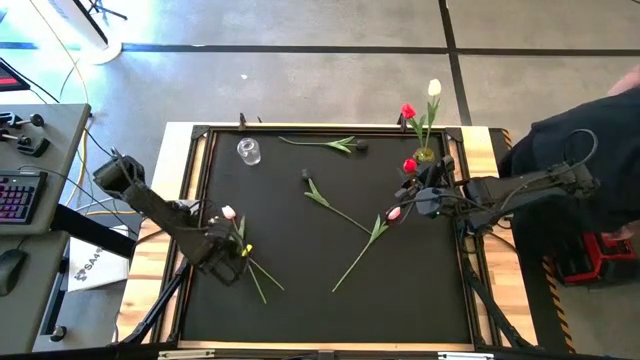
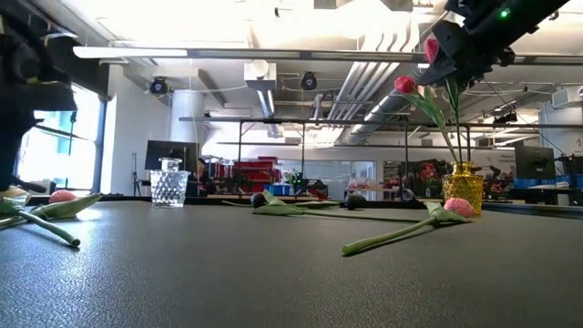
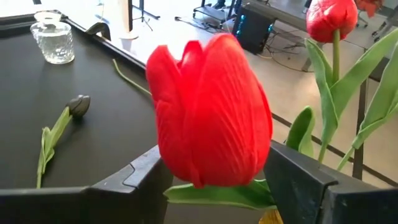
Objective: Sort flowers into vase by color
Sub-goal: Put the orange flower into the yellow flower vase
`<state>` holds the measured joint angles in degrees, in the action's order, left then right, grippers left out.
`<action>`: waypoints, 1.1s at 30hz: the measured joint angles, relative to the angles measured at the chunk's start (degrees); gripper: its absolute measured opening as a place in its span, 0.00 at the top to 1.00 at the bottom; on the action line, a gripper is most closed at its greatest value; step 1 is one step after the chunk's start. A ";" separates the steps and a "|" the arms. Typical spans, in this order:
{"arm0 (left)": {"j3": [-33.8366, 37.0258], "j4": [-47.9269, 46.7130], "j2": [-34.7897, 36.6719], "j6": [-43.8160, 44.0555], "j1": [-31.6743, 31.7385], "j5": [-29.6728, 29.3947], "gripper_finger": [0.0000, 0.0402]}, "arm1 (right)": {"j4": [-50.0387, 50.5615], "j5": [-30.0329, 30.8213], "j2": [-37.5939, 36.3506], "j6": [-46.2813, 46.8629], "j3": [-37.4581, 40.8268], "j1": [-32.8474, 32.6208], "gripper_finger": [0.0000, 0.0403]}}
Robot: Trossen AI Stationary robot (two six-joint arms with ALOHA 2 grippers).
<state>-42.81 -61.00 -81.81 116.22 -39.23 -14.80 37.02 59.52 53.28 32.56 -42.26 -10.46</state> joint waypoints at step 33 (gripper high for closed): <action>0.01 0.99 -7.68 3.88 3.97 -2.67 0.74 | 5.17 1.46 -0.02 0.03 0.00 -1.18 0.44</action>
<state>-42.80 -60.01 -89.49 120.10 -35.25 -17.47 42.19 60.99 53.25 32.60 -42.26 -11.64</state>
